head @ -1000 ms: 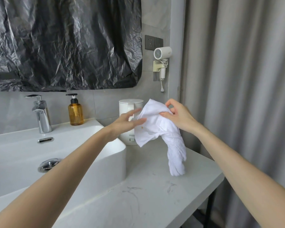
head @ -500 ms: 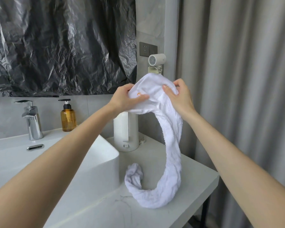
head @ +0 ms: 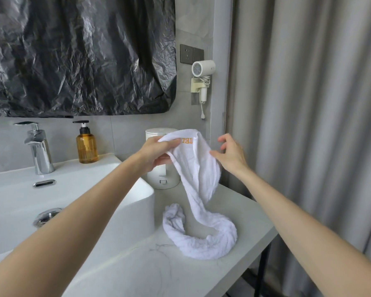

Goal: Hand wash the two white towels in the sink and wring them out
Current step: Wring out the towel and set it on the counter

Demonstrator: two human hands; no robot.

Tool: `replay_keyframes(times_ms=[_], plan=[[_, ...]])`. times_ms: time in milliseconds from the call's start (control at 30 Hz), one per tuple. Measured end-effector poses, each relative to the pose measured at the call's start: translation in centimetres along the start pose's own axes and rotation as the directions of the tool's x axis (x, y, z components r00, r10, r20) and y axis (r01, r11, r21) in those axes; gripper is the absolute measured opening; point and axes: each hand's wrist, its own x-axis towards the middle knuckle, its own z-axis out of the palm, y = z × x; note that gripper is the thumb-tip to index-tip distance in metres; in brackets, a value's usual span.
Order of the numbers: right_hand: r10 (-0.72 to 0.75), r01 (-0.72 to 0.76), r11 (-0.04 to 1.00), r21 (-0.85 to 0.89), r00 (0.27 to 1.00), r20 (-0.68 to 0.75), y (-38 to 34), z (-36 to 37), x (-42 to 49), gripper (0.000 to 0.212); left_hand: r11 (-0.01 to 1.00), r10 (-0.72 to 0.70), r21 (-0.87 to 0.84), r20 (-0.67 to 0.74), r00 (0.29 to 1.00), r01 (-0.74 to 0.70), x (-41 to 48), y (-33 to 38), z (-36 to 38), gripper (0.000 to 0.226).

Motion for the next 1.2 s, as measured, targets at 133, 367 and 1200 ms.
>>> replay_keyframes(times_ms=[133,367,1200], plan=[[-0.239,0.203,0.932,0.3,0.967,0.09,-2.8,0.1,-3.7,0.013,0.999,-0.029,-0.035,-0.039,0.999,0.028,0.5,-0.9,1.4,0.018],[-0.181,0.091,0.98,0.18,0.787,0.59,0.8,3.3,-6.6,0.051,0.973,-0.006,-0.229,-0.105,0.994,-0.018,0.5,0.4,1.4,0.007],[0.092,-0.099,0.993,-0.067,0.991,-0.1,-5.8,-6.5,6.4,0.037,1.0,0.014,0.006,-0.363,0.932,-0.013,1.0,4.3,-3.4,0.012]])
